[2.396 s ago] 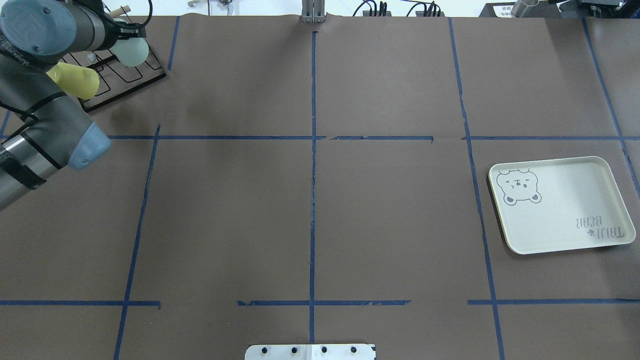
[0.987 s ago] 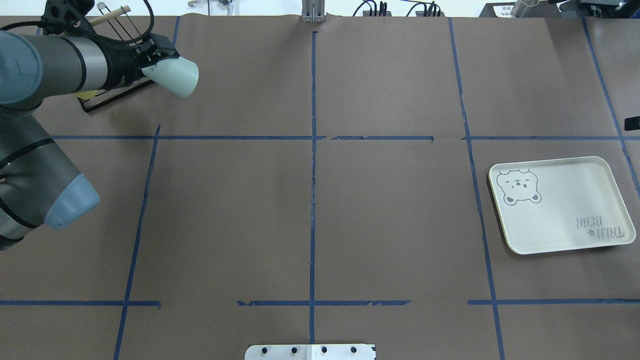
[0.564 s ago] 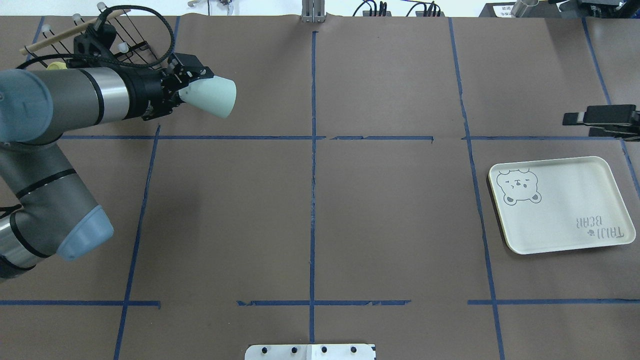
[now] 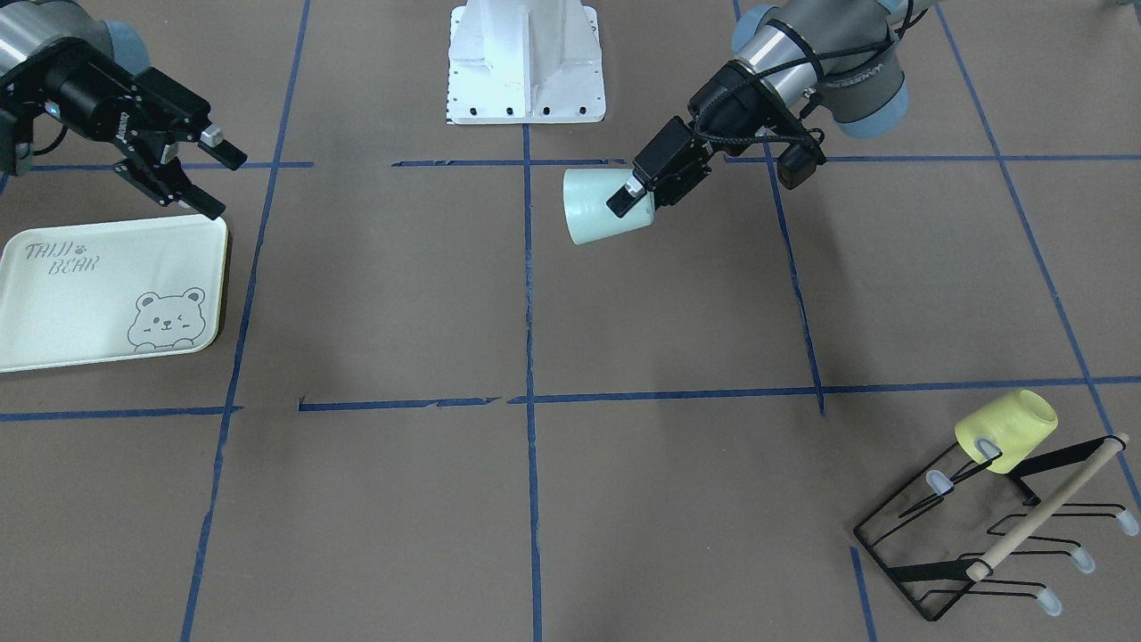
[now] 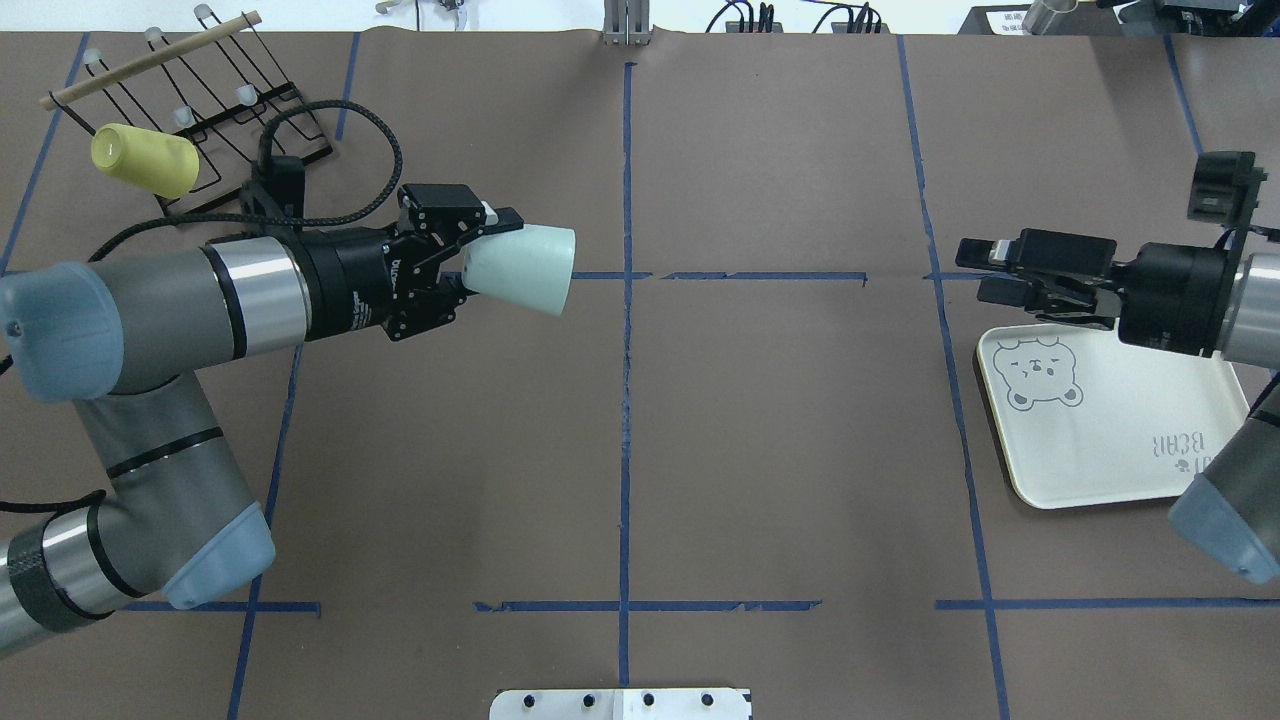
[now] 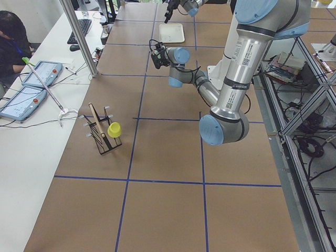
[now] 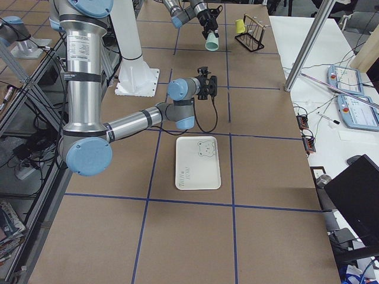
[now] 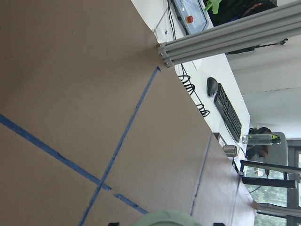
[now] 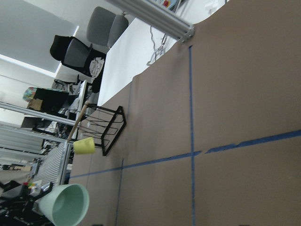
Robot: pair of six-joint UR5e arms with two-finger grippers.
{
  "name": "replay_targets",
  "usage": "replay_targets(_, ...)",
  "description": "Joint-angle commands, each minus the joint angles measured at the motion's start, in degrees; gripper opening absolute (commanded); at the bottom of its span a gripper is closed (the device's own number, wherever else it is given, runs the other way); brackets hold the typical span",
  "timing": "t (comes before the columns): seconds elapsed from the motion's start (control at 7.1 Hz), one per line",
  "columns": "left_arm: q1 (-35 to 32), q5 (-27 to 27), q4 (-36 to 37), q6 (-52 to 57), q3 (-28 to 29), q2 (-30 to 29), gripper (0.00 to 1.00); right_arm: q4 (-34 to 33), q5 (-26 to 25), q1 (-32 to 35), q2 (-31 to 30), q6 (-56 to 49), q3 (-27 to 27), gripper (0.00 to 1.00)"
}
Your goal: Left arm grabs green cup and hands to right arm on tray
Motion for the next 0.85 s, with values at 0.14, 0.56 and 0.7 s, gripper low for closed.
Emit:
replay_targets(0.14,4.3,0.1,-10.2,-2.4,0.5,-1.4,0.33,2.0,-6.2,-9.0,9.3,4.2,-1.5,1.00)
replay_targets(0.56,5.1,0.0,-13.3,-2.1,3.1,-2.2,0.33,2.0,-8.5,-15.0,14.5,4.6,-1.5,1.00)
replay_targets(0.7,5.1,0.0,-13.3,-2.2,3.1,-2.3,0.33,2.0,-8.6,-15.4,16.5,7.0,-1.4,1.00)
